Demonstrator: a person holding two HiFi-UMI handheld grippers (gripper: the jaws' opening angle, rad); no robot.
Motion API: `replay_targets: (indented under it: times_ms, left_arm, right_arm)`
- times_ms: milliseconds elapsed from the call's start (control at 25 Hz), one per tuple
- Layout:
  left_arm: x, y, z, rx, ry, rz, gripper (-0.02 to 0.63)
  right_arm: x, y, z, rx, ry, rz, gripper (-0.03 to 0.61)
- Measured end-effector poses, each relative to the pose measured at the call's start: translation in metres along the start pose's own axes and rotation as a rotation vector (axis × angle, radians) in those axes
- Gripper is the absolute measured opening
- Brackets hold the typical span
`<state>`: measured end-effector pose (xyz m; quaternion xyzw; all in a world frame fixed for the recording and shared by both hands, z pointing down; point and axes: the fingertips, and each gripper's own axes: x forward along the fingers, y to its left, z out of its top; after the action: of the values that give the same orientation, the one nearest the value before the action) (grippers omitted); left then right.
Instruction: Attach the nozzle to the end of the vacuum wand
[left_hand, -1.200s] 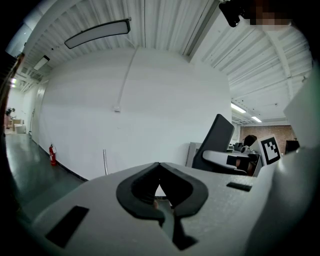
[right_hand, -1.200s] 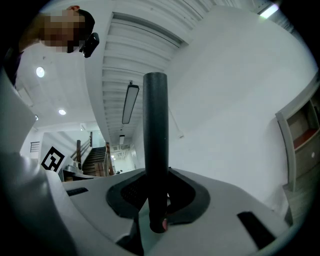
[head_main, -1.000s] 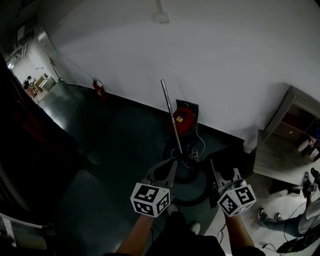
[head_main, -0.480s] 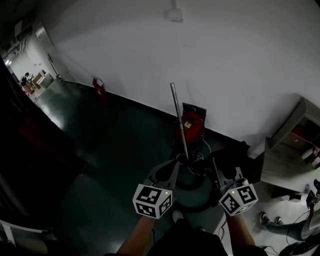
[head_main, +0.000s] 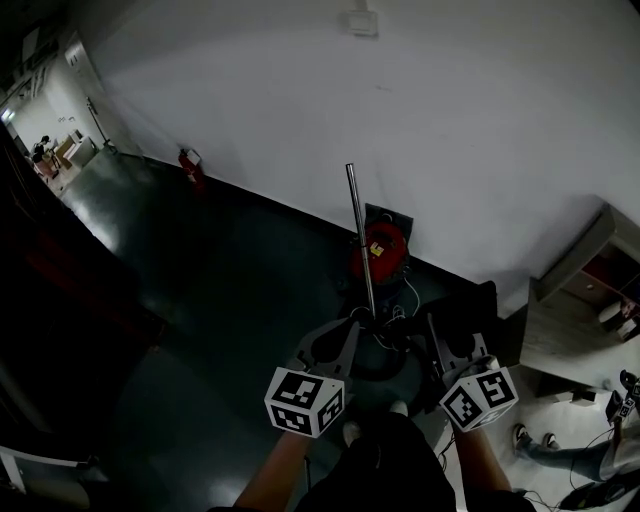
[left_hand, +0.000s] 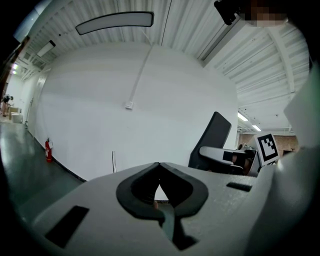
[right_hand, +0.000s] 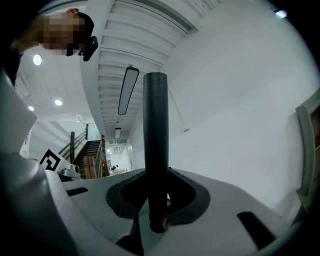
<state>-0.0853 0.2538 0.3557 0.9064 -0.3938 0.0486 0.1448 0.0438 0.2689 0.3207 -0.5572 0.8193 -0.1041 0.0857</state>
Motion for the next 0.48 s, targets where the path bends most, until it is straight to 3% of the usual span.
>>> replay_targets:
  times_ms: [480]
  left_arm:
    - [0.031,0.015,0.005,0.012,0.014,-0.029,0.002]
  right_arm:
    - [0.025,-0.020,0.006,0.005,-0.034,-0.030,0.091]
